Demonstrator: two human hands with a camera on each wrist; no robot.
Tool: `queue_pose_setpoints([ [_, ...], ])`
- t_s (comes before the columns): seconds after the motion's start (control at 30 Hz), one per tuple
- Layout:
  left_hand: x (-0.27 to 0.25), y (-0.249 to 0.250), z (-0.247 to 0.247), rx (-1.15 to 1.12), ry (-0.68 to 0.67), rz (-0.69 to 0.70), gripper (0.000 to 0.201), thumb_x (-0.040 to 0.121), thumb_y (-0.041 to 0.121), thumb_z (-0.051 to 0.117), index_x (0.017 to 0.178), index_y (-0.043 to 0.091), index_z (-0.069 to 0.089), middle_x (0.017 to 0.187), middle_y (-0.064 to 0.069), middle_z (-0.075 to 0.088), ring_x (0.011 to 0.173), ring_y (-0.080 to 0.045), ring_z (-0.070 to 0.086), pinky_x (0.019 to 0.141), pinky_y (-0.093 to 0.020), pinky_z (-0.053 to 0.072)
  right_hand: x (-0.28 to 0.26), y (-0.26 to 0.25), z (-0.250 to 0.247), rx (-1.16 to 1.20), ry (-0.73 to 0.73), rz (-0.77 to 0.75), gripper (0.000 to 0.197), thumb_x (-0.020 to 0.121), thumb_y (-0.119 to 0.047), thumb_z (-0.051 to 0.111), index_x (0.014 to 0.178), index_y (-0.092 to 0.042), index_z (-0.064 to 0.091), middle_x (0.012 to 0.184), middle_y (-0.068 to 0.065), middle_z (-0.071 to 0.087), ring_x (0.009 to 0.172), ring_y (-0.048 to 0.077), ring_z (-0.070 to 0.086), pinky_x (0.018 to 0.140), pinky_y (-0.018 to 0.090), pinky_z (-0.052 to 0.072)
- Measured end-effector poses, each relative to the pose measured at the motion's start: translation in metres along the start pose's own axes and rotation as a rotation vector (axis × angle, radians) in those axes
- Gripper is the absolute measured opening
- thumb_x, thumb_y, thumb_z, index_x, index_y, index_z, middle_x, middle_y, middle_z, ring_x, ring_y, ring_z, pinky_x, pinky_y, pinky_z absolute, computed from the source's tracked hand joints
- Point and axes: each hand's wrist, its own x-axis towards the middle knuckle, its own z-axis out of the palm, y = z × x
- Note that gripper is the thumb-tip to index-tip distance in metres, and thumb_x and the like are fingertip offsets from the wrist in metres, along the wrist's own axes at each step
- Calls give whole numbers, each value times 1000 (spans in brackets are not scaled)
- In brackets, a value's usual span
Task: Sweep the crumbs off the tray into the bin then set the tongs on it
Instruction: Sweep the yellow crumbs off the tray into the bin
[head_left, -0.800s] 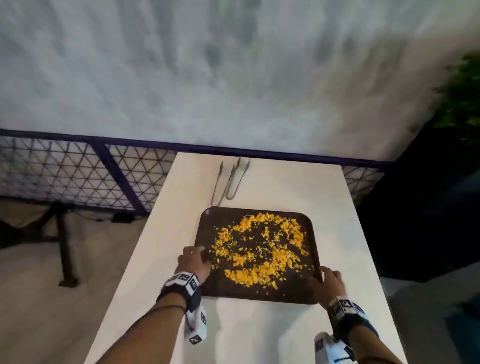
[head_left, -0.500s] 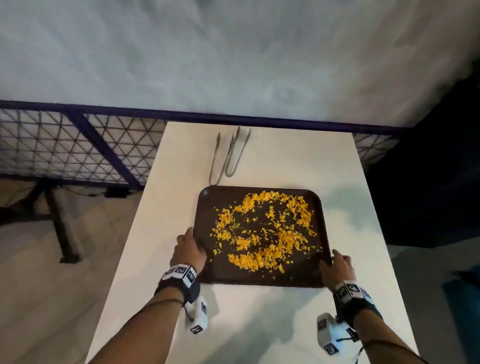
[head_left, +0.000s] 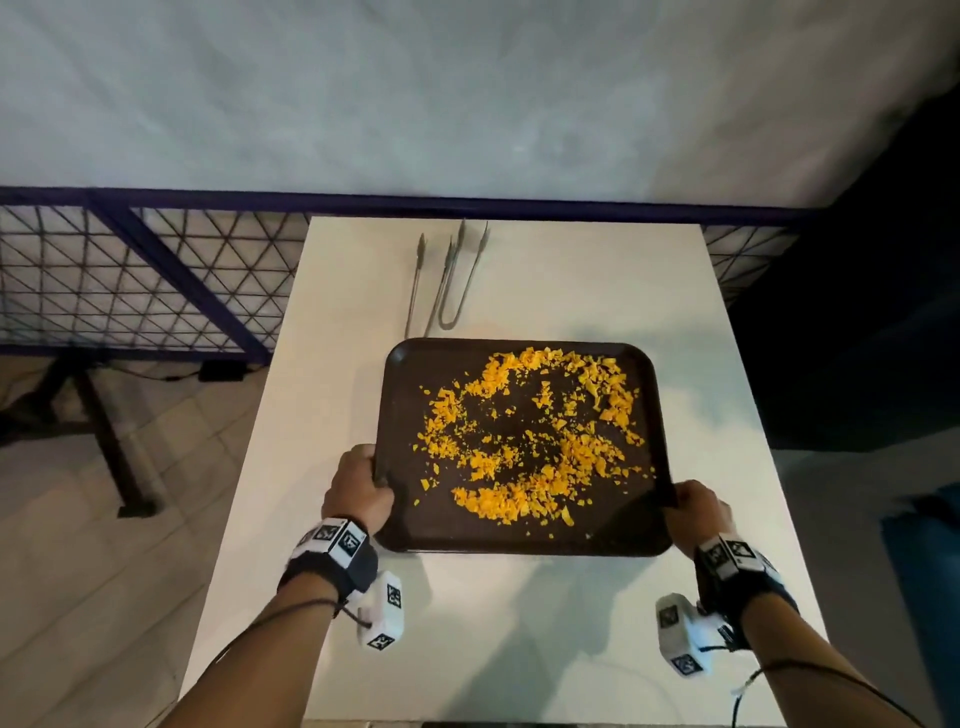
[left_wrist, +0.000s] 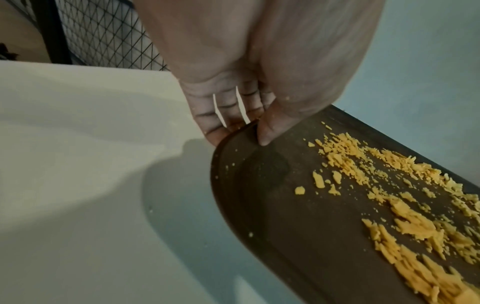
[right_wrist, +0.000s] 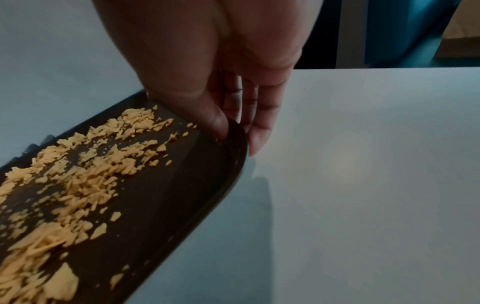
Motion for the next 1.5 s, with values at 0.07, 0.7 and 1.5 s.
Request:
queue_pose_setpoints([
  [0.07,-12,-2,-6,-29,36,27,35,88,11,60,117,28,51,123,2,57,109,-28,60,93,-38,43,-14,10,-6,75,24,-33,28,89,-6,56,116,-9,61,110,16,67,90,29,57,76,30,42],
  [0.7,-268,-106,14,-264,241,79,32,90,3,64,116,21,58,108,1,63,93,-23,62,90,-40,50,-169,187,4,422,-95,-468,12,99,-15,50,105,-24,57,96,-4,65,92,17,63,72,30,49],
  [1.5,-400,-401,34,-206,2,-114,30,89,15,65,112,33,57,105,9,64,88,-12,63,87,-41,52,-370,282,213,593,-403,11,29,90,-6,58,118,-3,63,100,17,73,94,34,69,76,45,61],
])
